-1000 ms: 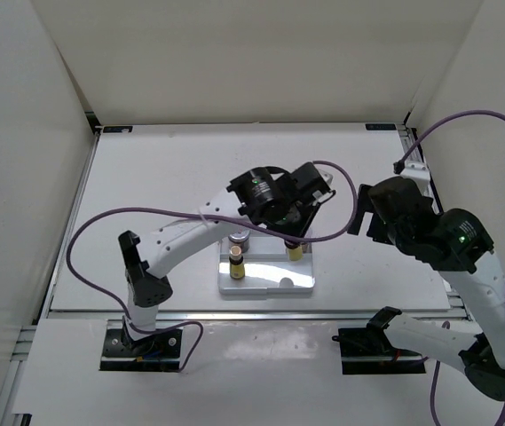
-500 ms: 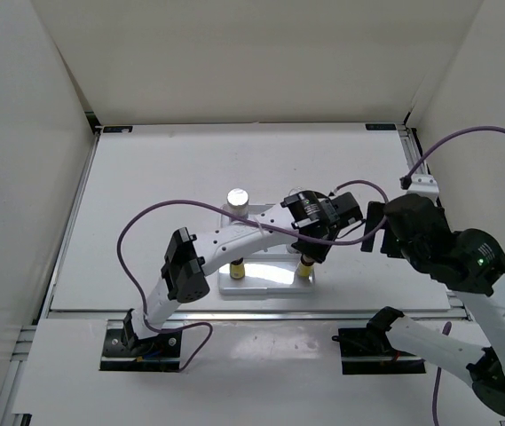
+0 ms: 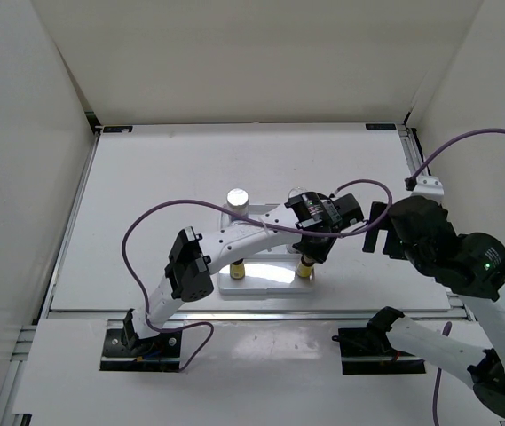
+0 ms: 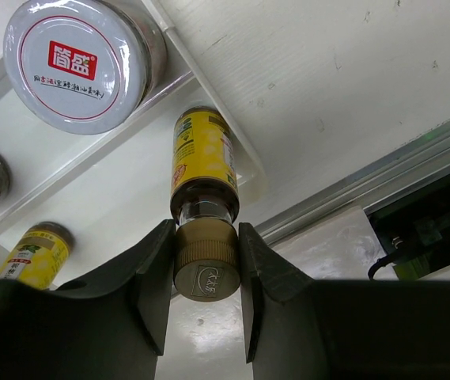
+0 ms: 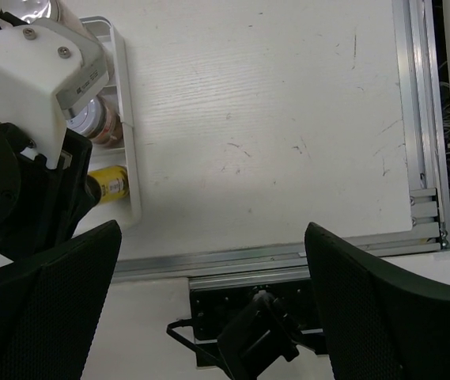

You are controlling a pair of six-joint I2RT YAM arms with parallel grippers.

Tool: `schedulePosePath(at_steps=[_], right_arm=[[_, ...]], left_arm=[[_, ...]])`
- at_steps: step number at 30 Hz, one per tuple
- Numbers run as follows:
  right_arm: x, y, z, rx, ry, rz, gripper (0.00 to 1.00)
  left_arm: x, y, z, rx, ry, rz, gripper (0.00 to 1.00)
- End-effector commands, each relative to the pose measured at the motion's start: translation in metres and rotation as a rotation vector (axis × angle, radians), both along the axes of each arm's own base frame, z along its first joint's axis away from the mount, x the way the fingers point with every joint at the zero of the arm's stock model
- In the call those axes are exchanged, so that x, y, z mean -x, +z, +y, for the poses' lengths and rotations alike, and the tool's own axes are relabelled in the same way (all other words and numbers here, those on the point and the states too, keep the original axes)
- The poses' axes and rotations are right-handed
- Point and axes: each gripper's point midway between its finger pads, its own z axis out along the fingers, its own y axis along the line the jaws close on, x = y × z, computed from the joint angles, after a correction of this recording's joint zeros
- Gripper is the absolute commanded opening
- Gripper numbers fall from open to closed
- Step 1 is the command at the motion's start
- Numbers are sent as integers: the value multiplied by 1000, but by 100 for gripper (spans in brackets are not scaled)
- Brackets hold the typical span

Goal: Organize the condiment bottles

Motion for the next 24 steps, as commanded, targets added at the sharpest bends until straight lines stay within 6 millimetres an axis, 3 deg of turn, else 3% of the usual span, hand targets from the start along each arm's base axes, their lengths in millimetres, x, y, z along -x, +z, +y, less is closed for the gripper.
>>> schedulePosePath(at_steps=[1, 8, 10, 14, 15, 19, 20, 24], right_arm=[[16, 10, -18, 10, -42, 7, 100], [27, 29, -28, -24, -54, -15, 100], [34, 35, -34, -37, -77, -20, 100], [37, 44, -38, -53, -76, -40, 100], [40, 48, -37, -76, -67, -50, 100], [42, 48, -37, -89, -59, -51, 100], [42, 48, -37, -89, -59, -51, 100], [41, 42, -36, -87, -73, -33, 100]], left_arm=[[2, 17, -5, 47, 0, -6, 30], [3, 21, -4, 64, -9, 16, 58], [-1, 21, -3, 64, 0, 15, 59], [-3, 22, 0, 67, 6, 23, 71], [-3, 26, 1, 75, 6, 19, 81], [-7, 40, 4, 106, 24, 10, 98], [-7, 40, 4, 107, 24, 10, 100], [-20, 73, 20, 165, 62, -28, 100]])
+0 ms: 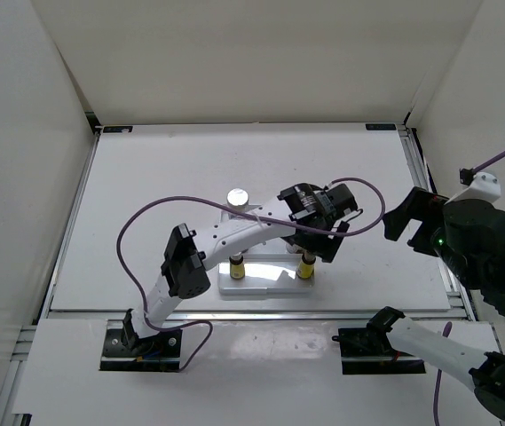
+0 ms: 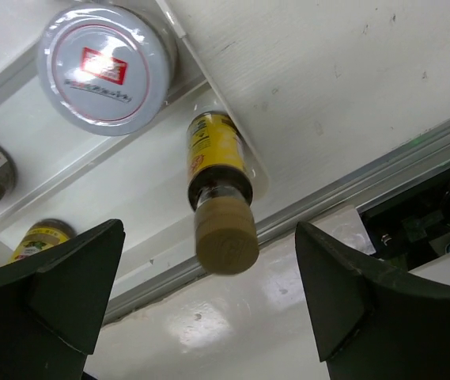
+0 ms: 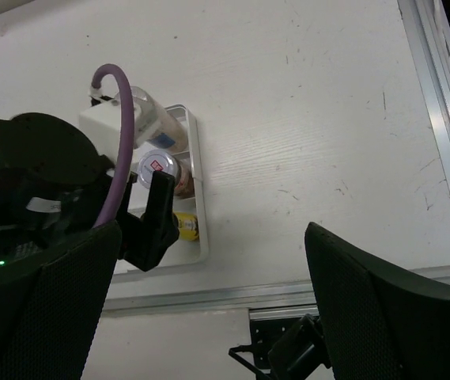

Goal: Organize the condiment bottles

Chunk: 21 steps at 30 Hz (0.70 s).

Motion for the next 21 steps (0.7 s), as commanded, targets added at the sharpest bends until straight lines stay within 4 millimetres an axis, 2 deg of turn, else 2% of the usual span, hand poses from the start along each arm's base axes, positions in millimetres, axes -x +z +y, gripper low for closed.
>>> schedulePosePath(at_steps=[1, 3, 4, 6, 7, 8, 9, 11, 14, 15, 17, 18, 19, 20, 21], right_arm=[[34, -41, -28, 147, -14, 193, 100], [32, -43, -27, 147, -14, 193, 100], [30, -41, -25, 139, -14, 184, 100], [25, -43, -22, 144, -9, 180, 100], [25, -43, -22, 144, -9, 180, 100], [24, -44, -18, 135, -2, 180, 100], [22, -47, -17, 138, -2, 183, 100], [19, -46, -15, 132, 6, 163, 100], [17, -47, -13, 139, 12, 160, 100], [13, -46, -12, 148, 3, 159, 100], [10, -50, -12, 169, -4, 173, 100], [6, -50, -9, 179, 1, 174, 100], [2, -53, -5, 194, 8, 181, 100], [2, -56, -5, 201, 8, 189, 100], [-4, -56, -1, 217, 15, 195, 100]], left_arm=[[-11, 82, 21, 160, 42, -85, 100], [-23, 98, 36, 177, 73, -124, 100], [-25, 117, 44, 204, 88, -165, 100], [-33, 137, 58, 226, 115, -223, 100], [-43, 148, 71, 219, 141, -277, 100], [-46, 167, 84, 249, 170, -317, 100], [-48, 177, 92, 251, 175, -354, 100], [-63, 199, 121, 233, 237, -457, 100], [-72, 226, 179, 190, 360, -594, 100], [-76, 220, 197, 125, 401, -628, 100], [-79, 219, 226, 88, 468, -657, 100], [-75, 230, 249, 81, 515, -704, 100], [-75, 219, 262, 46, 558, -708, 100], [-73, 219, 279, 30, 602, -727, 100], [-66, 238, 304, 66, 680, -803, 100]])
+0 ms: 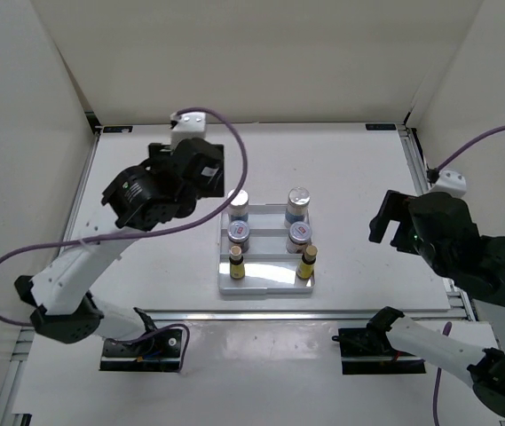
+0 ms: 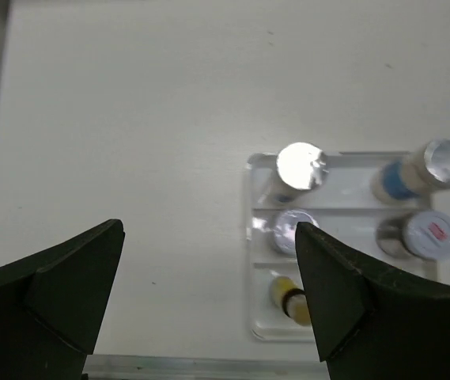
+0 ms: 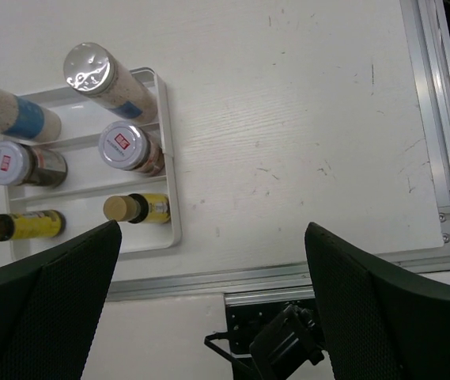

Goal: Organize the condiment bottles

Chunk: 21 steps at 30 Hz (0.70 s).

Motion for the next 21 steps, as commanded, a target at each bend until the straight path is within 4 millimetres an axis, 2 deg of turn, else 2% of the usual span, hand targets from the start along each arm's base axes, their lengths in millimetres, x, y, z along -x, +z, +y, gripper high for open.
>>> schedulePosePath(at_steps=[1, 3, 4, 6, 7, 8, 9, 10, 11, 13, 16, 18, 21], right_arm=[[4, -21, -7, 128, 23, 96, 100], [1, -24, -3, 148, 37, 119, 100], [0, -23, 1, 134, 46, 115, 100], [-2, -29, 2, 150, 54, 123, 100], [0, -31, 1, 152, 54, 126, 100], [-2, -30, 2, 153, 59, 117, 100], [-2, -30, 2, 153, 59, 117, 100], [-3, -29, 3, 147, 59, 110, 100], [-3, -29, 3, 147, 59, 110, 100], [-6, -29, 5, 153, 65, 109, 100], [-7, -30, 6, 159, 65, 116, 100], [-7, -30, 6, 159, 65, 116, 100], [-7, -33, 6, 165, 65, 123, 100]], left_arm=[[5, 4, 75, -64, 246, -133, 100], [13, 15, 110, -51, 351, -230, 100], [23, 19, 129, 33, 401, -302, 100], [33, 26, 151, 63, 437, -390, 100], [49, 37, 172, 152, 444, -455, 100], [44, 31, 164, 170, 400, -495, 100], [47, 30, 165, 196, 373, -529, 100], [57, 36, 176, 257, 355, -587, 100], [52, 25, 166, 250, 313, -612, 100], [53, 15, 168, 257, 313, -617, 100], [48, 3, 164, 151, 301, -578, 100], [37, -11, 153, 52, 278, -533, 100], [27, -21, 144, -3, 295, -507, 100]])
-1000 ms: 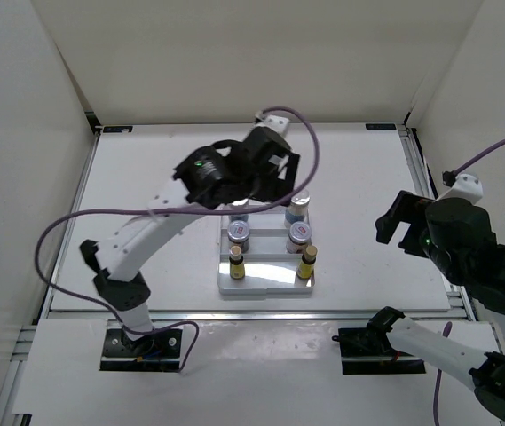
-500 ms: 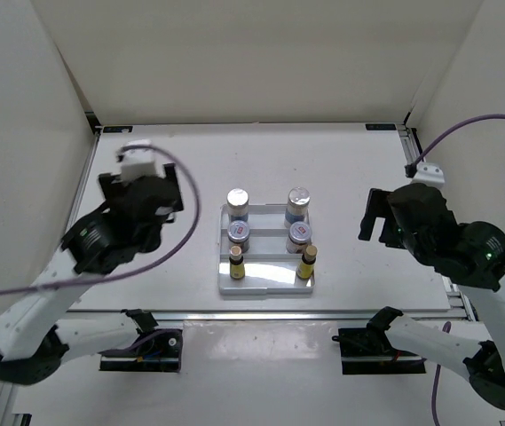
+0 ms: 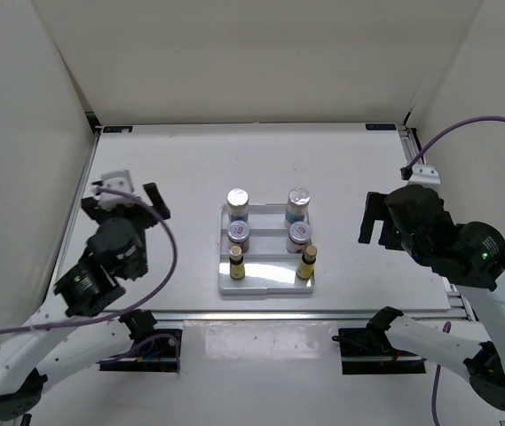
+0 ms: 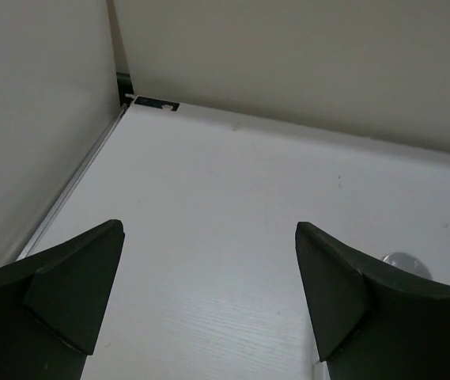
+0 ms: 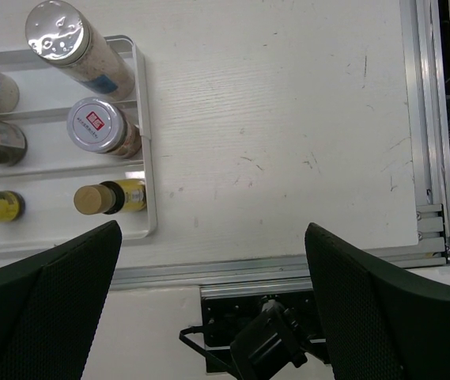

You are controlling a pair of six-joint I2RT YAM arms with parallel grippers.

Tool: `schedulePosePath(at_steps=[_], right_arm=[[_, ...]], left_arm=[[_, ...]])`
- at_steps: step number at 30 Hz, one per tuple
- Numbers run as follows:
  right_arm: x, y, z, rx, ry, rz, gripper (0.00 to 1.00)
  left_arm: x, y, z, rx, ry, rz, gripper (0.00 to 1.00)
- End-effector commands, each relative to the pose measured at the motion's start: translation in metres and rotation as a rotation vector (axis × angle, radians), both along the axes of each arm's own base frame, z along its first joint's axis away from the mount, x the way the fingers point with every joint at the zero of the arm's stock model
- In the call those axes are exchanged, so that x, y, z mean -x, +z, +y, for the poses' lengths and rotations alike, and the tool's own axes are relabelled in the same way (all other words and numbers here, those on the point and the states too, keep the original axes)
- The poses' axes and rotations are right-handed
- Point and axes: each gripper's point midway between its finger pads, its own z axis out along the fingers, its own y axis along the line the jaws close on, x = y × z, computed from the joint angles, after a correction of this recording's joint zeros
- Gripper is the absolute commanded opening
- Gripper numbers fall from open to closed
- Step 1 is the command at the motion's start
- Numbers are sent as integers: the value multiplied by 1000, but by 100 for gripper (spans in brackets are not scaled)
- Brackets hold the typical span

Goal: Organize the condiment bottles

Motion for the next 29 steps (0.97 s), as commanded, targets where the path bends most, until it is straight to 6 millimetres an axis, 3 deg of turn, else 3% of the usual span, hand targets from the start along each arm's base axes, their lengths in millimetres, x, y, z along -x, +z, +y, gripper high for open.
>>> schedulePosePath(at_steps=[1, 7, 14, 22, 29], right_arm=[[5, -4, -5, 32, 8, 23, 100], [5, -7, -5, 45, 14, 30, 100], [5, -9, -4, 35, 27, 20, 100], [-3, -10, 4, 41, 54, 9, 100], [1, -6, 4, 36, 94, -5, 100]], left_arm=[[-13, -15, -12, -86, 18, 44, 100], [-27, -31, -23, -70, -13, -3, 100], [-33, -42, -5, -52, 36, 19, 100], [-41, -48, 1, -43, 61, 42, 100], [-48, -68, 2, -37, 80, 84, 100]])
